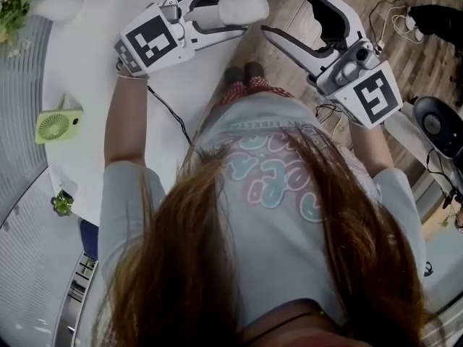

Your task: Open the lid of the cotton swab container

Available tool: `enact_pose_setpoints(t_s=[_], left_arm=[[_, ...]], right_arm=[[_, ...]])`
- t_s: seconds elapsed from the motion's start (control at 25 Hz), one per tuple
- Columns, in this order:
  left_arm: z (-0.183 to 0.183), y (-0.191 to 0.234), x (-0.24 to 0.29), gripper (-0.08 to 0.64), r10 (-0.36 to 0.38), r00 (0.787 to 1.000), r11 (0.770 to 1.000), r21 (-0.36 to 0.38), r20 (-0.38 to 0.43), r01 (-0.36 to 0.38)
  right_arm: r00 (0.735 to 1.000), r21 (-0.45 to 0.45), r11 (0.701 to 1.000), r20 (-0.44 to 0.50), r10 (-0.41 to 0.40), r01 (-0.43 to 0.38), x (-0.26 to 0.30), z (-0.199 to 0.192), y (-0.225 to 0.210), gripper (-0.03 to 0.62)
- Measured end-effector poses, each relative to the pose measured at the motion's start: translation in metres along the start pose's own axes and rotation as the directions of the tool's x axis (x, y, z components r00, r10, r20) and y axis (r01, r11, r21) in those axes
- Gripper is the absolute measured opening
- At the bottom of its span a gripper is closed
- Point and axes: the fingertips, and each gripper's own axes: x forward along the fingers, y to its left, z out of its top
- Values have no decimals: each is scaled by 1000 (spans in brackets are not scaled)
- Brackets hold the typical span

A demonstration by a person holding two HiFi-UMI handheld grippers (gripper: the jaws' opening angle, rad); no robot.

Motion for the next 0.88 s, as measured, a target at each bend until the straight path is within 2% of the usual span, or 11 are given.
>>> enact_pose_setpoints(t_s=[0.32,0.88], left_arm=[[40,-10,-9,190,-25,996,999,26,91,23],[74,-31,-26,189,-70,993,996,69,92,64]], right_arm=[[989,-34,989,3,146,-146,8,12,15,310],[940,-151,928,-33,340,-341,15,40,46,300]])
